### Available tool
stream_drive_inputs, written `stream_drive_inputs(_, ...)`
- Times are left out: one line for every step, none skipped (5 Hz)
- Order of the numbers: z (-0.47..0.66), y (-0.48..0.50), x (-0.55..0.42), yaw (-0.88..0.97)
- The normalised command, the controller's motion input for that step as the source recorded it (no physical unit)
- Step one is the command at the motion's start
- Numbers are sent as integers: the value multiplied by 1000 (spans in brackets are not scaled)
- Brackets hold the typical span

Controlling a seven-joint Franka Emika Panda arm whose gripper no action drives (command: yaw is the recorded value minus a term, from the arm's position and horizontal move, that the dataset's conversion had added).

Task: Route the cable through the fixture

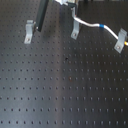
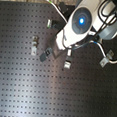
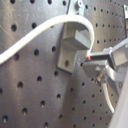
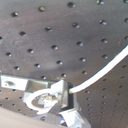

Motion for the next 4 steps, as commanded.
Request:
stream_drive_inputs(408, 98, -63, 0)
stream_drive_inputs(47, 1, -59, -51)
stream_drive_inputs(1, -24, -35, -60)
stream_drive_inputs(-131, -371, -18, -583)
